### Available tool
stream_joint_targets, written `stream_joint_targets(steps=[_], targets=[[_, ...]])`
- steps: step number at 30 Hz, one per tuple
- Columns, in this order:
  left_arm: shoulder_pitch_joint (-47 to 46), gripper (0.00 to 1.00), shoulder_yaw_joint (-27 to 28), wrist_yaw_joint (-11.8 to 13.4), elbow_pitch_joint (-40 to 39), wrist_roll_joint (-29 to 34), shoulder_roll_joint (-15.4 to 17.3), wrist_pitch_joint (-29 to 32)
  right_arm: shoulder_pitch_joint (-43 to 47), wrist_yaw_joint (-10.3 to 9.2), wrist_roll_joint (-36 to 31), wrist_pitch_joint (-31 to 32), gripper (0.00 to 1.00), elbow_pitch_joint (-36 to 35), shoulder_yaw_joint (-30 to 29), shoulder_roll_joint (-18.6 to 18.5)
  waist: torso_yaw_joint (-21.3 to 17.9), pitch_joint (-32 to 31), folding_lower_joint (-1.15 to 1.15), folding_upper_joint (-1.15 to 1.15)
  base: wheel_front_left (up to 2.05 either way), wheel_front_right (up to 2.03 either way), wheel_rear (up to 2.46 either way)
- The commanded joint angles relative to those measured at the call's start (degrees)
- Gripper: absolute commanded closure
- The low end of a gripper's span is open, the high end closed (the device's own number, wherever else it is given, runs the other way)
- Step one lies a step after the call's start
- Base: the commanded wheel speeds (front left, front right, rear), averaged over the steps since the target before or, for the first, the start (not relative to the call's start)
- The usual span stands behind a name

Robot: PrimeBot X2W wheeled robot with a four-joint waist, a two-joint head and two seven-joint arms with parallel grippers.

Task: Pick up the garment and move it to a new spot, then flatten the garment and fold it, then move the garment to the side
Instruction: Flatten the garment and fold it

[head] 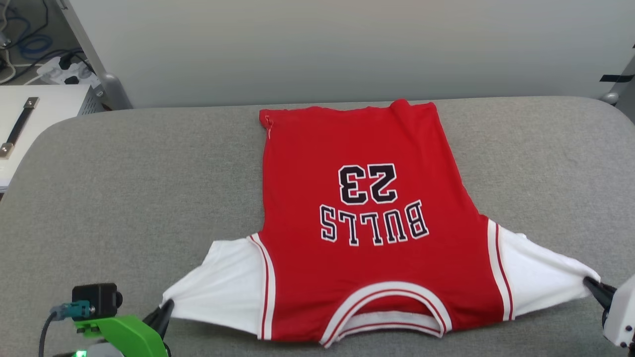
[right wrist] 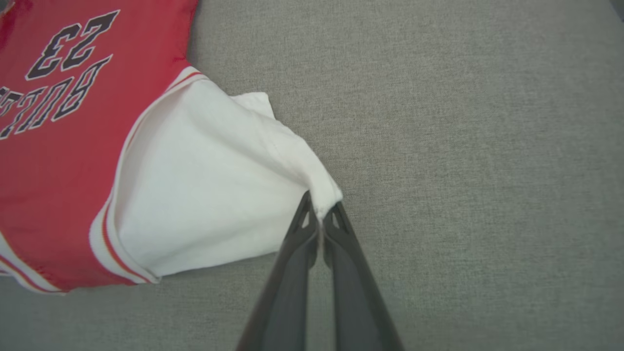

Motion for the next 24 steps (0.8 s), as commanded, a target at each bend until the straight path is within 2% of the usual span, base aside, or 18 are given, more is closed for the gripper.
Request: stream_joint_targets(steps=[1,8,12,13,14,15,20,24], targets=[[1.89,1.0,0.11,0.72,-0.71,-0.69,0.91,0.88,1.99,-0.12,0.28,1.06,1.0,-0.88,-1.29,-0.19,-0.09,-0.97,0.01,0.0,0.0,0.0,0.0],[7.1,1.0,-1.76,2.28,-4.35,-3.08,0.67,6.15,10.65,-0.12,-2.33,7.99,1.0,-6.81,-7.57,1.86,0.21,-1.56,0.01,0.0,0.0,0.0,0.0],[7.02,1.0,-2.08,2.17,-6.2,-4.17,-0.09,6.72,12.57,-0.12,-4.31,10.72,1.0,-9.9,-10.82,3.57,0.67,-0.8,0.01,0.0,0.0,0.0,0.0],[6.82,1.0,-1.96,2.14,-6.61,-4.81,-0.53,6.81,12.61,-0.12,-4.76,11.02,0.65,-10.85,-11.31,3.82,0.79,-0.47,0.01,0.0,0.0,0.0,0.0],[6.5,1.0,-2.08,1.9,-7.23,-5.43,-0.83,7.16,12.57,-0.12,-5.15,11.42,0.23,-11.78,-12.19,4.29,0.98,0.06,0.01,0.0,0.0,0.0,0.0],[6.19,1.0,-2.23,1.74,-7.78,-5.78,-0.97,7.51,12.54,-0.12,-5.42,11.88,0.0,-12.55,-12.74,4.57,1.2,0.57,0.01,0.0,0.0,0.0,0.0],[3.87,1.0,-4.35,1.34,-12.49,-6.25,-0.76,11.12,10.56,-0.12,-5.66,15.65,0.0,-18.11,-15.41,4.79,3.05,4.93,0.01,0.0,0.0,0.0,0.0],[2.26,1.0,-4.38,2.26,-17.79,-5.52,-0.99,11.28,5.92,-0.12,-2.42,19.57,0.0,-22.71,-16.62,5.59,4.5,9.62,0.01,0.0,0.0,0.0,0.0]])
